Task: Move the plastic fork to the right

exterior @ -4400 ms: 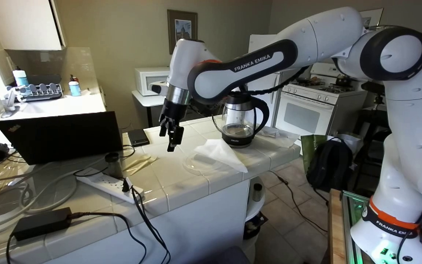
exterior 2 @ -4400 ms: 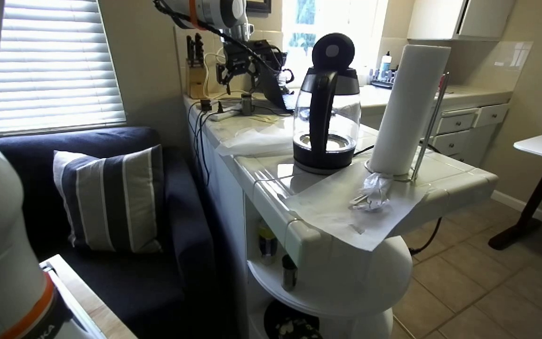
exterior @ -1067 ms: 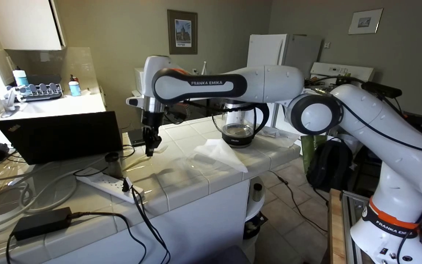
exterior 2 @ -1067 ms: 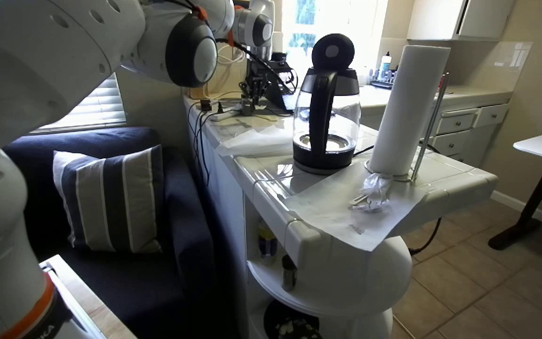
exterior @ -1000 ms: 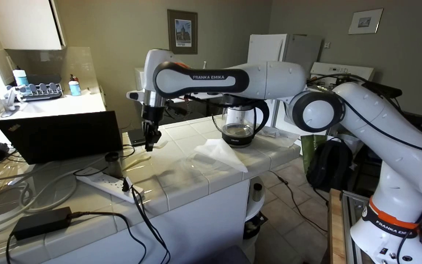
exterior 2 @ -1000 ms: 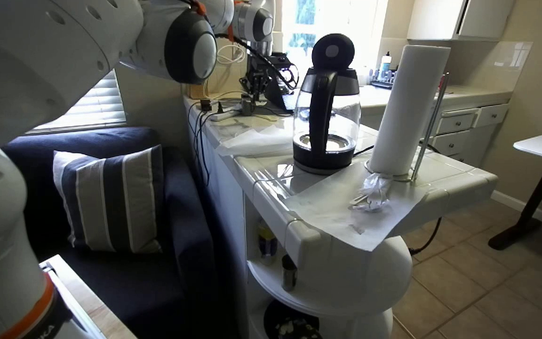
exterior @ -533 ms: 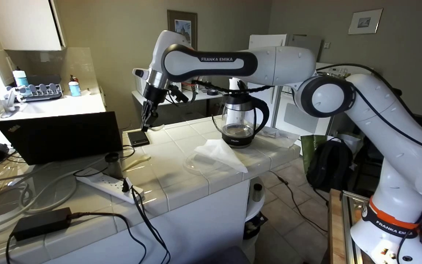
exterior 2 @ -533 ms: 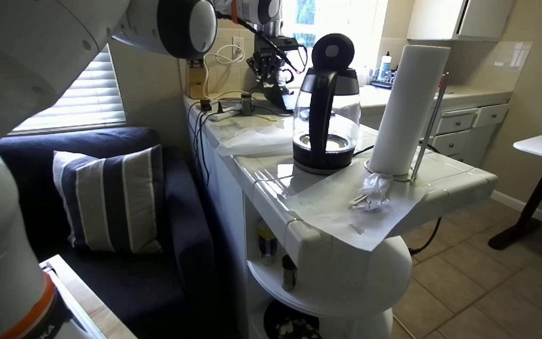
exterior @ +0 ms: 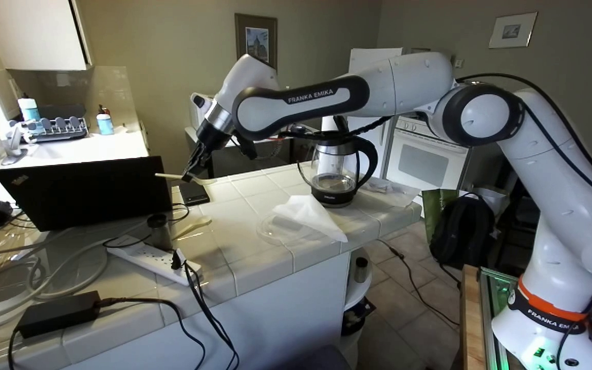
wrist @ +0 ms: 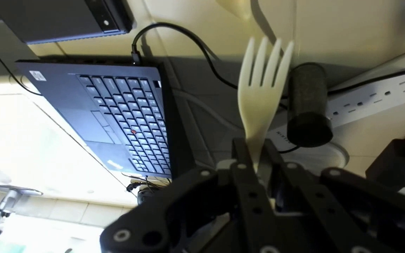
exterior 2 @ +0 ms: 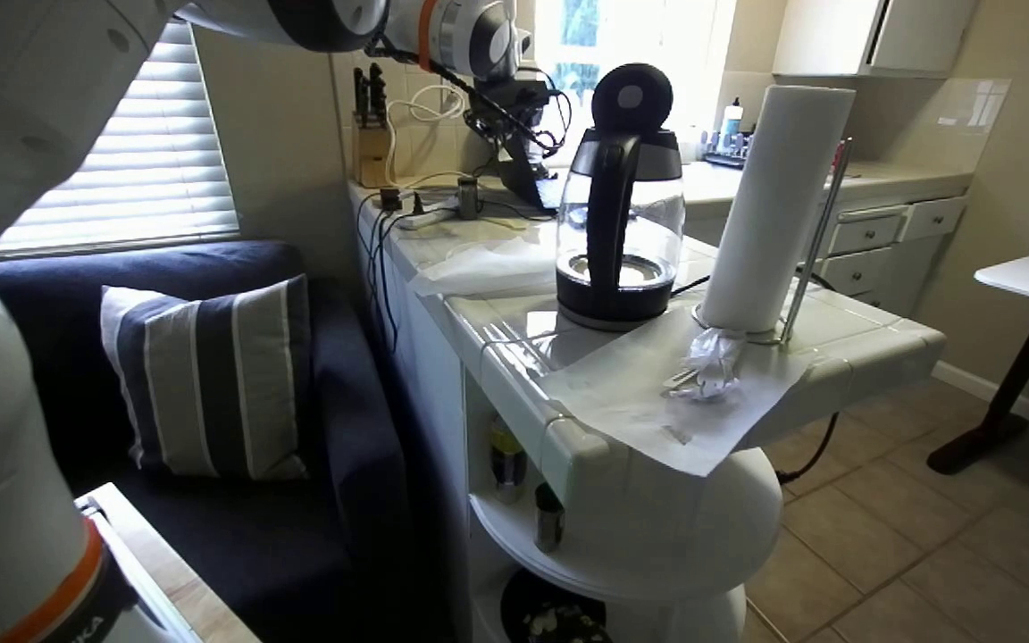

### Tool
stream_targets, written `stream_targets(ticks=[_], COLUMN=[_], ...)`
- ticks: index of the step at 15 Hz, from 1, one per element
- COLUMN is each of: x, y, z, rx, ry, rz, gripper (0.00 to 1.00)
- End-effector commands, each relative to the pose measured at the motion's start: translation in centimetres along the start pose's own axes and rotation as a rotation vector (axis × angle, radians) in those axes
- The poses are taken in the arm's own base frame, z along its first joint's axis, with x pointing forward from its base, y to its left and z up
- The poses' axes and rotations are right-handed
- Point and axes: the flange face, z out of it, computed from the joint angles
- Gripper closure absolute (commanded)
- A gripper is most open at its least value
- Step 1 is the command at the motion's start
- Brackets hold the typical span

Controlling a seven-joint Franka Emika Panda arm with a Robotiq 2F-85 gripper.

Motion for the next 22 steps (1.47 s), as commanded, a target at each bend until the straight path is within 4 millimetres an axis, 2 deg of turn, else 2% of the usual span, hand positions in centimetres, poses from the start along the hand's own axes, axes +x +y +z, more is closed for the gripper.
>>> stream_targets(ticks=[1, 6, 13, 17, 22], x=[-2.3, -4.9, -10.3, -14.5, -21.8], y=[-2.7, -6.1, -11.1, -14.0, -16.9], z=[-0.7, -2.3, -6.5, -9.6, -13.5], rx=[-0.013, -0.012, -0.012, -0.011, -0.032], ry=[-0.016, -0.078, -0.180, -0.230, -0.290], rz=[0.131, 0.305, 0.500, 0.585, 0.724], gripper=[0.97, 0.97, 0.97, 0.97, 0.97])
